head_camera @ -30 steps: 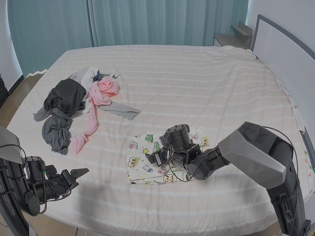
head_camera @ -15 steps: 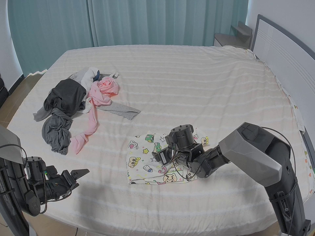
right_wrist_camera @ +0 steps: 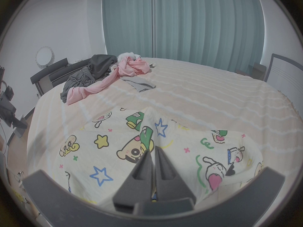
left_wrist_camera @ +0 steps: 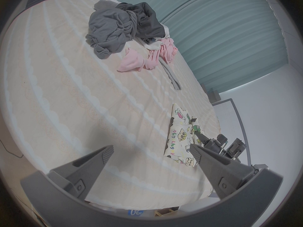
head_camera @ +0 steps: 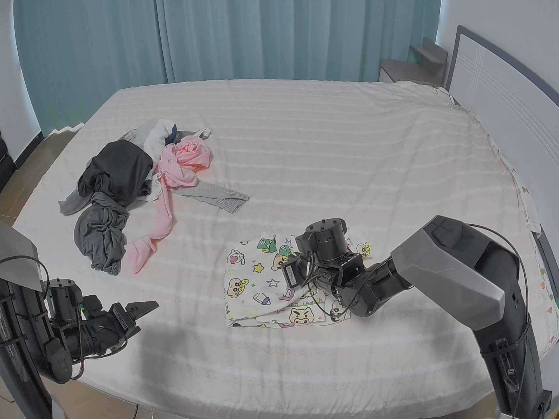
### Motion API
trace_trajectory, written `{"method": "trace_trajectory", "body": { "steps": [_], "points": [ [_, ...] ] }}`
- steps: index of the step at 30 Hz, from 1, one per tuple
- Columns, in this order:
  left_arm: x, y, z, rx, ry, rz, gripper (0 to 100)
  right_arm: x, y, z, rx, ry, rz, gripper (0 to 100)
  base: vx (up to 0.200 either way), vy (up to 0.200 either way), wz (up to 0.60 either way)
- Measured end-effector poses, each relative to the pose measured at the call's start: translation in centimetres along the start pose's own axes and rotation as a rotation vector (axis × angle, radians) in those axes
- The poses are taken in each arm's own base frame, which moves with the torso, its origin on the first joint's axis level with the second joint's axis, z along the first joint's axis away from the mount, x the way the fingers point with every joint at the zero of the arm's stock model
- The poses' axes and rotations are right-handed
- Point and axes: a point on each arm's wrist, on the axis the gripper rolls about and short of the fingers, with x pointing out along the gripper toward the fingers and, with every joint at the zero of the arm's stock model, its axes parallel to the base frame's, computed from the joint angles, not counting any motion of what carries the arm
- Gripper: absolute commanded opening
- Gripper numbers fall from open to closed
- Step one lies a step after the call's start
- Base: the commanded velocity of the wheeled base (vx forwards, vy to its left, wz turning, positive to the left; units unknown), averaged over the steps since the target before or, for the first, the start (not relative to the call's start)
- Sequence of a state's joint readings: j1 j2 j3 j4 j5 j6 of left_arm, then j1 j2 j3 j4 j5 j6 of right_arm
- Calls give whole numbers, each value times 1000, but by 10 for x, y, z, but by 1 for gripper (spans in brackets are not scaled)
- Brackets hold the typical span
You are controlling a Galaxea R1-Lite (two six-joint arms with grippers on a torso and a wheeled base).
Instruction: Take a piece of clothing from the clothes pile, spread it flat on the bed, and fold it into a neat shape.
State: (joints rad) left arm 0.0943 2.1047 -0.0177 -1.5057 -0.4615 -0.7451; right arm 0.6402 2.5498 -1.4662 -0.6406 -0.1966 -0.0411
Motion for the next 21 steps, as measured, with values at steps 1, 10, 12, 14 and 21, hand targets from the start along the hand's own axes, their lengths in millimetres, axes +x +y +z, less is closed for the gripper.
{"method": "trace_trajectory", "body": {
  "steps": [1,10,12,14,21],
  "points": [
    [0,0,0,-1,0,1,100,-2,-1,1,4,-4,-5,0,0,0,0],
    [0,1,0,-4,0,4,100,-25,-18,-7,81,-9,-100,0,0,0,0],
    [0,2,0,-5,0,5,100,-32,-26,-12,104,-22,-134,0,0,0,0],
    [0,2,0,-5,-1,6,100,-37,-34,-18,121,-35,-163,0,0,0,0],
    [0,2,1,-6,-3,7,100,-60,-57,-43,152,-34,-241,0,0,0,0]
  ]
}}
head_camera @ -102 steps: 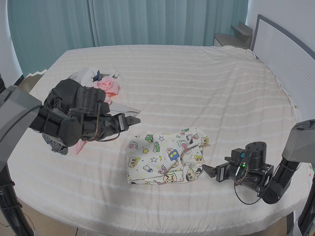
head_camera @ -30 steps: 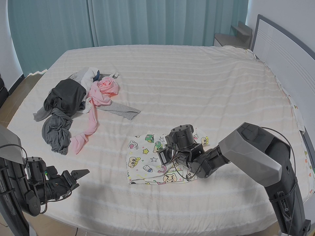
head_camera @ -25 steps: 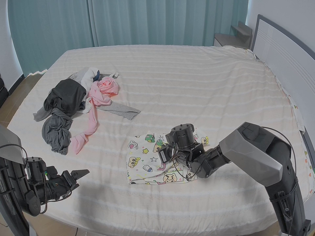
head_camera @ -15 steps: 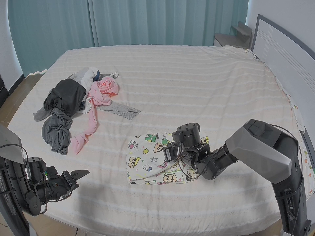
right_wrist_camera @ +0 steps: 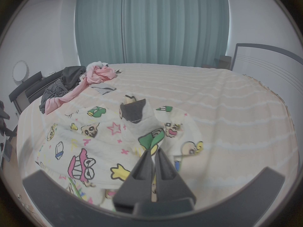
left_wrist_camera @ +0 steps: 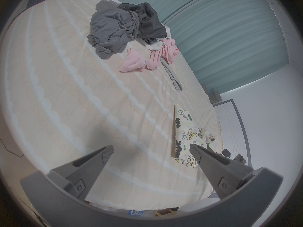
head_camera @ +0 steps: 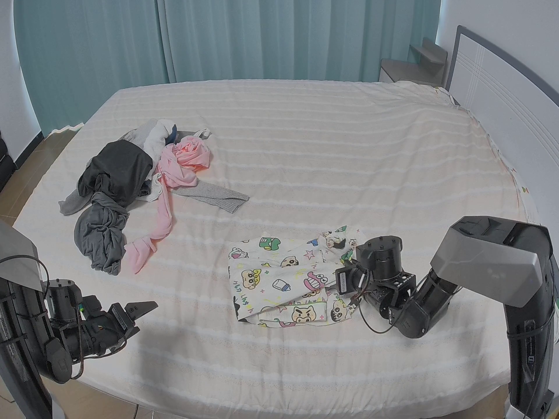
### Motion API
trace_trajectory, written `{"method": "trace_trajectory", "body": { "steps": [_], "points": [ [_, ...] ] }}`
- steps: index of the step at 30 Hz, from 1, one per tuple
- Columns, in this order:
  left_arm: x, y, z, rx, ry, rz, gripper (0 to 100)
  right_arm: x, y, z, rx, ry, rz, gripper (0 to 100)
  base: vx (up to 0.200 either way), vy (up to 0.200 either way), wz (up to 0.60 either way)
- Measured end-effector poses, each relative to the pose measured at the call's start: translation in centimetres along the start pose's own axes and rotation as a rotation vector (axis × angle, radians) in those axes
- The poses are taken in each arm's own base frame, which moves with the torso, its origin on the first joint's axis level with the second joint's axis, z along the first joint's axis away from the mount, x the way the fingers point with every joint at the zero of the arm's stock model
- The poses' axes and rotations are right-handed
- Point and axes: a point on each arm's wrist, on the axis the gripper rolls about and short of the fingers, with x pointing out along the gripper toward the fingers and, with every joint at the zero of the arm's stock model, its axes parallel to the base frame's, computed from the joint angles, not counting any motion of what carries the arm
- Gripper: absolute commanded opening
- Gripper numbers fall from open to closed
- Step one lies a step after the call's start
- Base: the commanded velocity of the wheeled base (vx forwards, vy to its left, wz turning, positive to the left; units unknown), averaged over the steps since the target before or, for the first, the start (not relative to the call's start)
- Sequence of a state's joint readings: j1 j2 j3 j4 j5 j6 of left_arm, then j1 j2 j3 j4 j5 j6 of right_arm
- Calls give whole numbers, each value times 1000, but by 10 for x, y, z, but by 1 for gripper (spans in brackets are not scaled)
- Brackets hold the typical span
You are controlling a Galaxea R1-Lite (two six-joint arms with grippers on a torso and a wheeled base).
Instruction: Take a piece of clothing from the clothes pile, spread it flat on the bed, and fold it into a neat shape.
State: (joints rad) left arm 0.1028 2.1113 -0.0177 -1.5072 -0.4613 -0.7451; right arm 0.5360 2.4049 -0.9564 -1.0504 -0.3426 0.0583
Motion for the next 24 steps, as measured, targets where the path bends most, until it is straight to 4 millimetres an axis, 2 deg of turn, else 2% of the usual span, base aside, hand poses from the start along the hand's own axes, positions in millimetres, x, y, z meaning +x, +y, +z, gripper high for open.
{"method": "trace_trajectory", "body": {
  "steps": [7,17,24],
  "points": [
    [0,0,0,-1,0,1,100,-20,-9,-17,4,1,-28,0,0,0,0],
    [0,0,0,0,-3,-1,100,-56,1,-41,-19,45,3,0,0,0,0],
    [0,0,0,1,-3,-1,100,-68,2,-49,26,76,-11,0,0,0,0]
  ]
}}
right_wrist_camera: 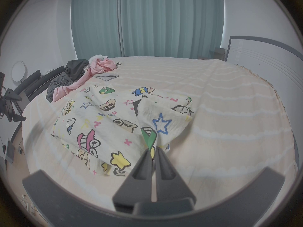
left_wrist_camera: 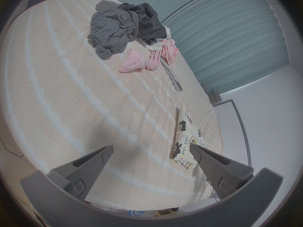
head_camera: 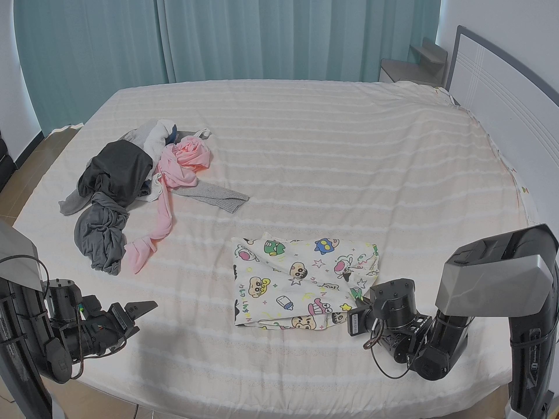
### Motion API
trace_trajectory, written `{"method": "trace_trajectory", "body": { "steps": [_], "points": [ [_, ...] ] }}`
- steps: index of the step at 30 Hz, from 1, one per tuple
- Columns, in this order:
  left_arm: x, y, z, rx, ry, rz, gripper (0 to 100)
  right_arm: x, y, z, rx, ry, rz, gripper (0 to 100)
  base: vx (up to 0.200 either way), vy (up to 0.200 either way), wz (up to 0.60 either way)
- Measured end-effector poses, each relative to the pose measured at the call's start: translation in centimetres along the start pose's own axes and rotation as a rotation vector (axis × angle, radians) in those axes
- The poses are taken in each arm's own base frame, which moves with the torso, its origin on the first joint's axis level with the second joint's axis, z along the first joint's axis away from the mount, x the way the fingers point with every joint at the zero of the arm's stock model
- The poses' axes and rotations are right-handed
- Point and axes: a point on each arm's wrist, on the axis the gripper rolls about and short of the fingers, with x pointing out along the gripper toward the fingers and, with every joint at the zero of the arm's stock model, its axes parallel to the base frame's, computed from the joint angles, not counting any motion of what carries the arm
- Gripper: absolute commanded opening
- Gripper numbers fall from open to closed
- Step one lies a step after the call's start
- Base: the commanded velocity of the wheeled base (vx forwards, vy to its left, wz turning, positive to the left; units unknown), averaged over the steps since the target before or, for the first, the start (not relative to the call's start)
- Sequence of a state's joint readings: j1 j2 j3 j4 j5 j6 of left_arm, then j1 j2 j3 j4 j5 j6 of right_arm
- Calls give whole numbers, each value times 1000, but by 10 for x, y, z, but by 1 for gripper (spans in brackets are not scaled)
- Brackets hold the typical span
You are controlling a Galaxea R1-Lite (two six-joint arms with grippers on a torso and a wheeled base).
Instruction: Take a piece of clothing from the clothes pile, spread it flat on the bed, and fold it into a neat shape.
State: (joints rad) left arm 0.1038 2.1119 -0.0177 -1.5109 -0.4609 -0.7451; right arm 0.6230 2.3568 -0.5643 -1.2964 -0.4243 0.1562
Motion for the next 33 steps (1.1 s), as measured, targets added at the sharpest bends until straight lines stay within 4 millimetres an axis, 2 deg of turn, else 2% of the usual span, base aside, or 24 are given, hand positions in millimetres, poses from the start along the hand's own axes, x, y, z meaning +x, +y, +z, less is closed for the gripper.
{"method": "trace_trajectory", "body": {
  "steps": [6,7,14,20,28,33],
  "points": [
    [0,0,0,0,0,0,100,-4,2,-8,4,25,6,0,0,0,0],
    [0,0,0,0,0,0,100,-3,2,-9,3,28,7,100,0,0,0],
    [0,0,0,1,0,0,100,-7,7,-16,3,50,23,100,0,0,0],
    [0,0,0,0,2,1,100,-20,0,-20,-5,69,7,100,0,0,0],
    [1,1,0,0,4,2,100,-23,-27,2,46,2,-62,100,0,0,0],
    [1,0,-1,1,6,1,100,-28,-33,17,73,-34,-21,100,0,0,0]
  ]
}}
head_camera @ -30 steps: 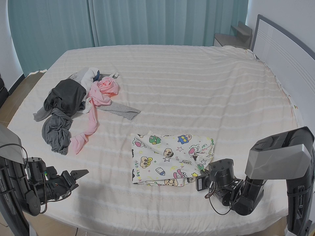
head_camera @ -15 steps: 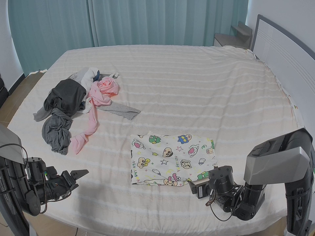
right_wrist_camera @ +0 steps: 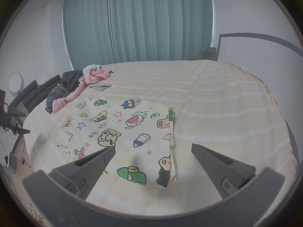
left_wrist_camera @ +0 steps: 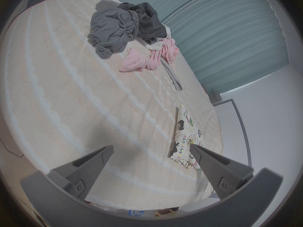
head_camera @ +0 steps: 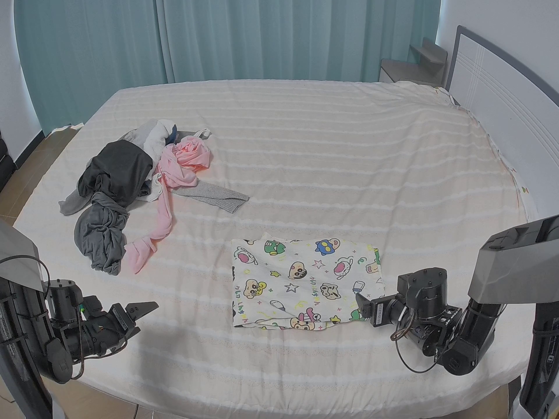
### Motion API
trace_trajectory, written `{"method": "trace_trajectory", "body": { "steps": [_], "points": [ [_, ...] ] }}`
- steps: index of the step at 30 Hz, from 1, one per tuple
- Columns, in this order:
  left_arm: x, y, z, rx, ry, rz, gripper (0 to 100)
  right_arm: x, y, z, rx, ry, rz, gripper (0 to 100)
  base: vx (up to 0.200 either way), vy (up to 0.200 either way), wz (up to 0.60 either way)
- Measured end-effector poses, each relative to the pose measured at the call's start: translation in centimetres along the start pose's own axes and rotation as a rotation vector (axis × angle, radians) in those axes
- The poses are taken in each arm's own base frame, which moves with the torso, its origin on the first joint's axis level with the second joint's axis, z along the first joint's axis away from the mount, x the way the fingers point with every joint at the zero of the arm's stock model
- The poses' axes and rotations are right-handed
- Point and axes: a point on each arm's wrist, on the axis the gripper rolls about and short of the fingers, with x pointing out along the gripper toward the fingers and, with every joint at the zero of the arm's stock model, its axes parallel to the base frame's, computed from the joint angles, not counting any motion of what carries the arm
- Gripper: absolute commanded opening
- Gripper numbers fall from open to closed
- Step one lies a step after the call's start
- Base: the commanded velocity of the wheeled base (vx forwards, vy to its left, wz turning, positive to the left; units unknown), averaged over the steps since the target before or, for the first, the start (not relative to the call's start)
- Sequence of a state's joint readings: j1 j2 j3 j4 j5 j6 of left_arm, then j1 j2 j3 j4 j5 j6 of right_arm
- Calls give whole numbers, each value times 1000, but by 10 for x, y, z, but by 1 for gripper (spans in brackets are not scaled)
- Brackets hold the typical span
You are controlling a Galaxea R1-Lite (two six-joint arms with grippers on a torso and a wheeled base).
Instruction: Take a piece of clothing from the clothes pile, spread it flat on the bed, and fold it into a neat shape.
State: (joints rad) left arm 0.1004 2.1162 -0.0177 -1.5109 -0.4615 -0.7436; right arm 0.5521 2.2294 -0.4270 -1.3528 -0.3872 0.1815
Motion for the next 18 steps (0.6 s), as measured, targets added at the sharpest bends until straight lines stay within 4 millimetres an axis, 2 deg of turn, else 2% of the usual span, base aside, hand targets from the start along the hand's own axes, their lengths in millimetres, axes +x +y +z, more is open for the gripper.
{"method": "trace_trajectory", "body": {
  "steps": [6,13,18],
  "points": [
    [0,0,0,1,2,0,100,1,2,0,9,12,70,100,0,0,0],
    [2,-1,-3,10,21,-8,100,-15,31,-14,-61,71,265,100,0,0,0],
    [7,-8,-12,40,75,-32,100,-26,49,-24,-125,90,355,100,0,0,0]
  ]
}}
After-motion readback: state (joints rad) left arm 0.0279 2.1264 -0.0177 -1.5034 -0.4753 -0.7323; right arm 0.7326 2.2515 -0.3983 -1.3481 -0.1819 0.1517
